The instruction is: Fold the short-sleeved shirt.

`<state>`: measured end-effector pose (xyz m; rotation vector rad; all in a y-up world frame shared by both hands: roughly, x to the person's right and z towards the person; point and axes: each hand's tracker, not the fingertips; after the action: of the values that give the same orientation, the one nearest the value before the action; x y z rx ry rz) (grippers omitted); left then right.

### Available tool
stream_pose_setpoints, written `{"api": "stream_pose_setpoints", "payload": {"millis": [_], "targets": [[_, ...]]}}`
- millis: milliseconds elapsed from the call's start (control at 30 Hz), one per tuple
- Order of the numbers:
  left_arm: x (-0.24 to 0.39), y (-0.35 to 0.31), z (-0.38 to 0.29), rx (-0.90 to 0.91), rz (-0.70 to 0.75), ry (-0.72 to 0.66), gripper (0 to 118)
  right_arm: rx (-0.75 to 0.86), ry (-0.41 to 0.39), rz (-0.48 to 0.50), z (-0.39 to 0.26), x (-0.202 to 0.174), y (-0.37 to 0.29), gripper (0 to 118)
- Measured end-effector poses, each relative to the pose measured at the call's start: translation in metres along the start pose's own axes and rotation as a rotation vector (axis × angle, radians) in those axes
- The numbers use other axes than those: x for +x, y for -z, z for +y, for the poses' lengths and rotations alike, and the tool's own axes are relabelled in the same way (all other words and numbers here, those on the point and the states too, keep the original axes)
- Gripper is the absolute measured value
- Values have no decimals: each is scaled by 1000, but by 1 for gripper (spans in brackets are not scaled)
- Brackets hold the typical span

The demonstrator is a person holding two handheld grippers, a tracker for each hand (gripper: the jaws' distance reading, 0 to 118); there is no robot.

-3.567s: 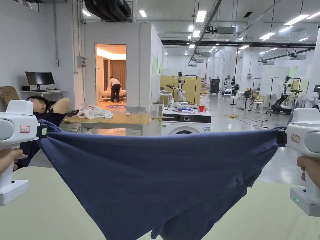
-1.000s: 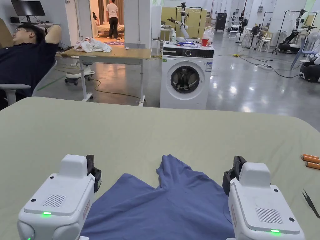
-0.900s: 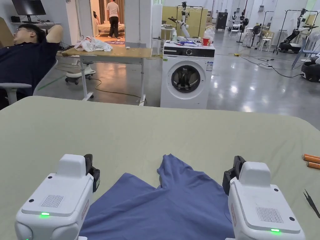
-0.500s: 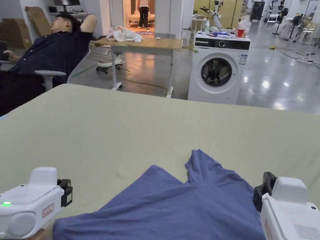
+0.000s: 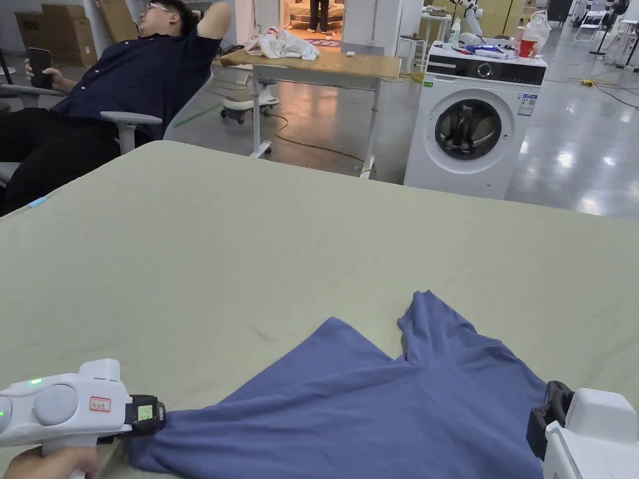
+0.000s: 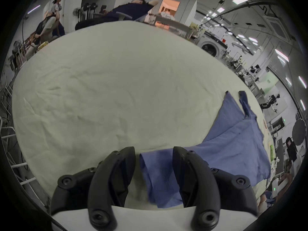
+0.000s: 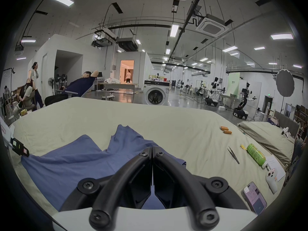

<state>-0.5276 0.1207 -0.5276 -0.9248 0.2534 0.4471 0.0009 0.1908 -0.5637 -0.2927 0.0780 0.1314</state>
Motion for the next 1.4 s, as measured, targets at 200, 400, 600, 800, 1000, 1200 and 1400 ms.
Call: {"api": "stream_pose_setpoints", "payload": {"millis": [200,400,600,800,1000,1200,1400], "targets": [[34,2,-10,19,130,179,33,-61,-3,-21,-9,9,20,0],[44,7,-14,13,135,268,1,-107,-1,5,3,22,65,0],[35,-8,-17,59,117,243,0,-285,-47,113,37,51,173,58],[29,-12,-19,86,101,207,0,-490,-136,250,41,44,277,77],[27,-10,-19,88,108,205,0,-648,-199,303,16,27,328,77],[30,-8,-20,84,113,212,0,-643,-220,324,14,15,326,40],[32,-11,-21,104,118,220,0,-632,-301,309,16,-3,320,4]]}}
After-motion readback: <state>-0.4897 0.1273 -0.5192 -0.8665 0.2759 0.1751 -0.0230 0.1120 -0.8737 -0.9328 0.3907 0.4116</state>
